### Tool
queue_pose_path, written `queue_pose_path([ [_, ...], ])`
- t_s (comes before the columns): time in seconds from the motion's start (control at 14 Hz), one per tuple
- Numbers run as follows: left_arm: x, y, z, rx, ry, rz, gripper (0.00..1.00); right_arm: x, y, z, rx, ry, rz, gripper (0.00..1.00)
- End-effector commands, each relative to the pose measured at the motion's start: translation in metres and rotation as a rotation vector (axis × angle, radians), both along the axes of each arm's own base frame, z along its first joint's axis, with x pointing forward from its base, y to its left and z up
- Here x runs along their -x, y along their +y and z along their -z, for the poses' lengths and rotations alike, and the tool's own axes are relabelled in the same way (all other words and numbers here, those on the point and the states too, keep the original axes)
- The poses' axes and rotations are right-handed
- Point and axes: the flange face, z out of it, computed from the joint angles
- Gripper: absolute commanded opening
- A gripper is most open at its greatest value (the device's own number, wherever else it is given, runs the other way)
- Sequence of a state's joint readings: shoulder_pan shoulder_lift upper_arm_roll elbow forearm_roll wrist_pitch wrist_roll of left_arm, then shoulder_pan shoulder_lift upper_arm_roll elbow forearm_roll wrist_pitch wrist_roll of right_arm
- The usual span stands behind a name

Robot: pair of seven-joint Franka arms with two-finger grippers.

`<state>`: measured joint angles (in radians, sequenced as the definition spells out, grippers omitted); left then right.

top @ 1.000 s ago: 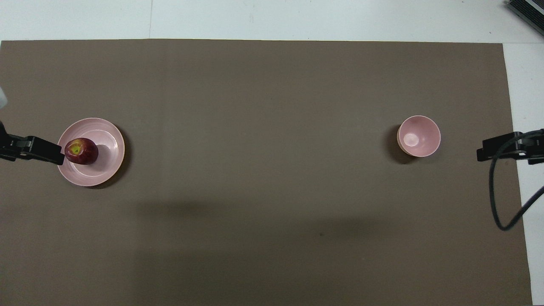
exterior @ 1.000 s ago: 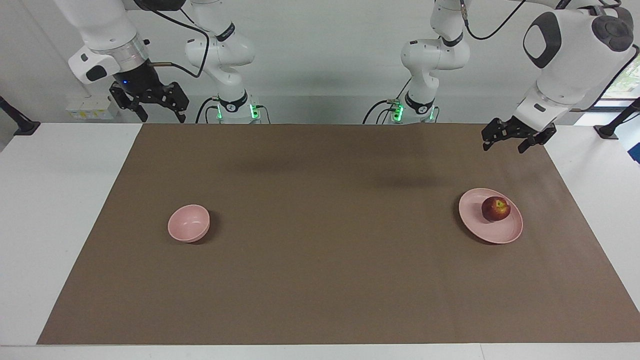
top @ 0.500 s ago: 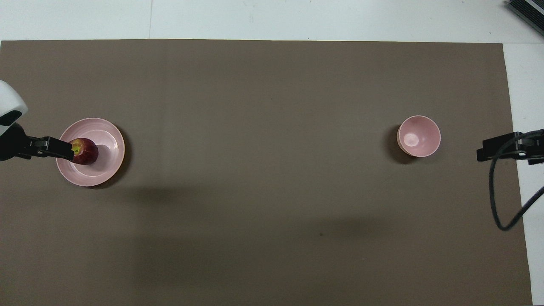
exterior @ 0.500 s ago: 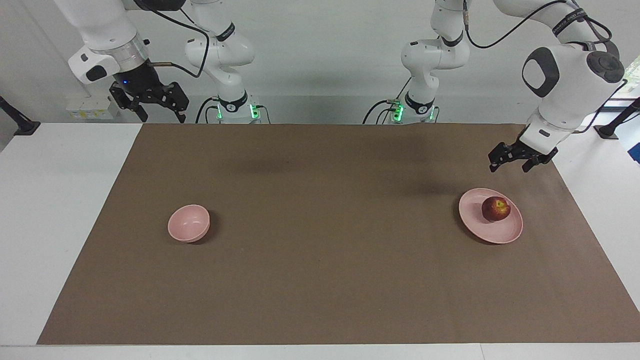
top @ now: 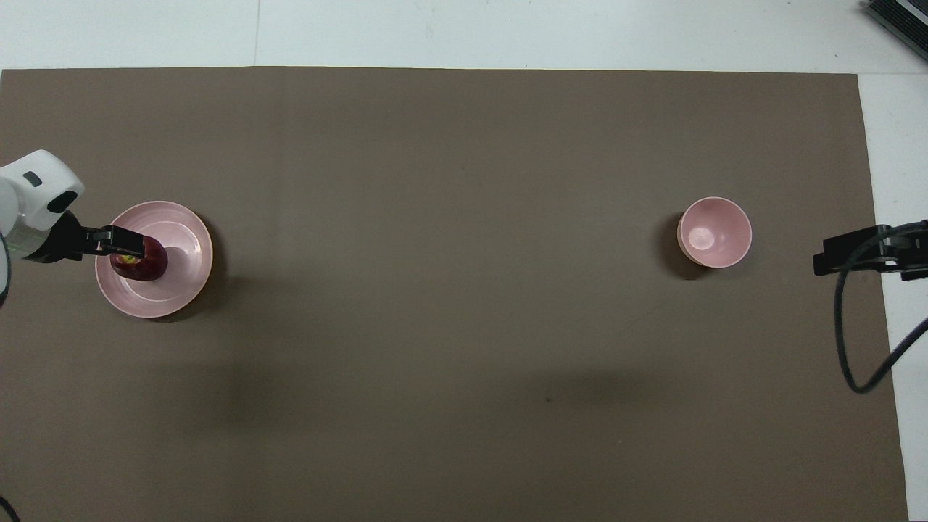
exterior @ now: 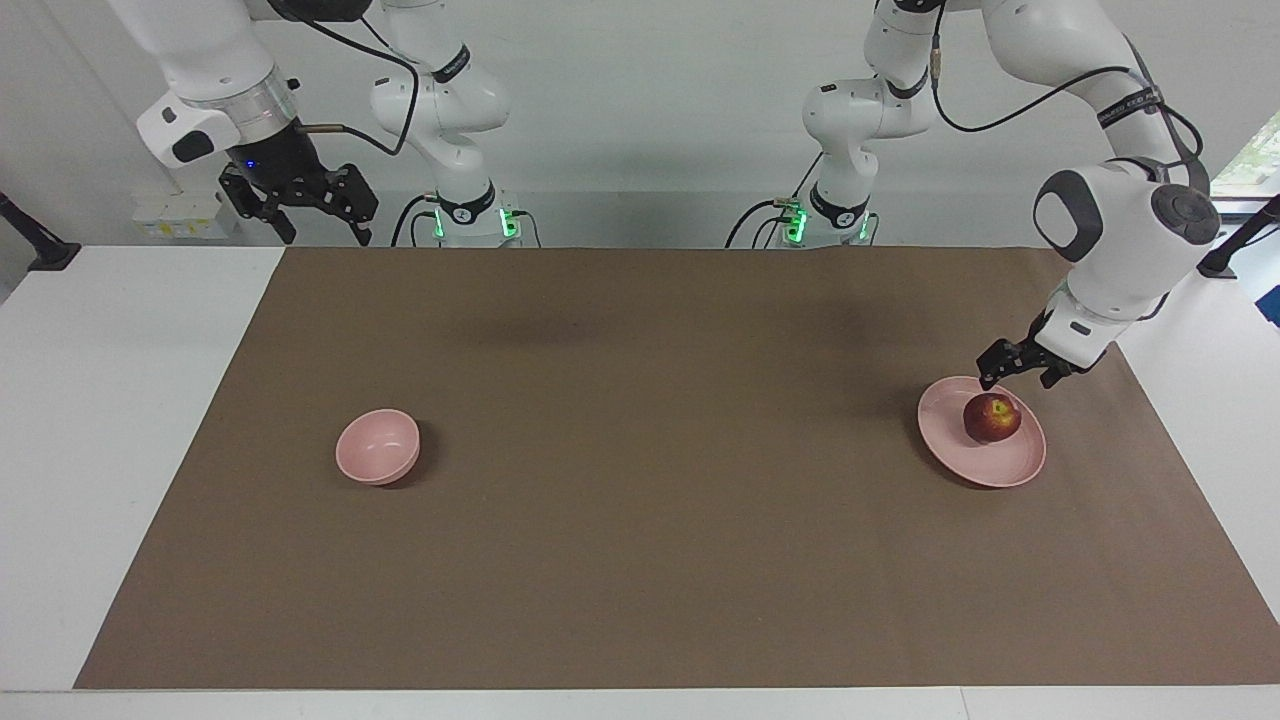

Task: Move apple from plate to bowl
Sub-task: 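Lower the left gripper onto the red apple on the plate and grasp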

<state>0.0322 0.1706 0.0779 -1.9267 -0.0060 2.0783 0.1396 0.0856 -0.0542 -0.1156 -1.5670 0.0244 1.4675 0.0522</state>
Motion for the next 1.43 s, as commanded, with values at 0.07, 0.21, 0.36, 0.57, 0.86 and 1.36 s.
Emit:
queue_pose_path([
  [0.07, -0.004, -0.005, 0.049, -0.002, -0.039, 0.018, 1.00, -0.001, -0.001, 0.001, -0.018, -0.001, 0.015, 1.00],
  [0.21, 0.004, -0.003, 0.070, -0.005, -0.052, 0.014, 1.00, -0.001, -0.001, -0.001, -0.018, -0.004, 0.015, 1.00],
  [0.36, 0.008, -0.004, 0.075, -0.004, -0.049, 0.013, 1.00, -0.001, -0.001, -0.001, -0.016, -0.004, 0.015, 1.00],
  [0.57, 0.011, -0.007, 0.077, -0.003, -0.037, 0.011, 1.00, -0.001, -0.001, -0.001, -0.018, -0.004, 0.015, 1.00],
  [0.86, 0.003, -0.005, 0.064, 0.002, 0.004, 0.014, 0.00, -0.001, -0.001, -0.001, -0.018, -0.004, 0.015, 1.00],
  [1.36, -0.028, -0.025, 0.003, 0.008, 0.054, 0.045, 0.00, -0.001, -0.001, -0.001, -0.016, -0.004, 0.015, 1.00],
])
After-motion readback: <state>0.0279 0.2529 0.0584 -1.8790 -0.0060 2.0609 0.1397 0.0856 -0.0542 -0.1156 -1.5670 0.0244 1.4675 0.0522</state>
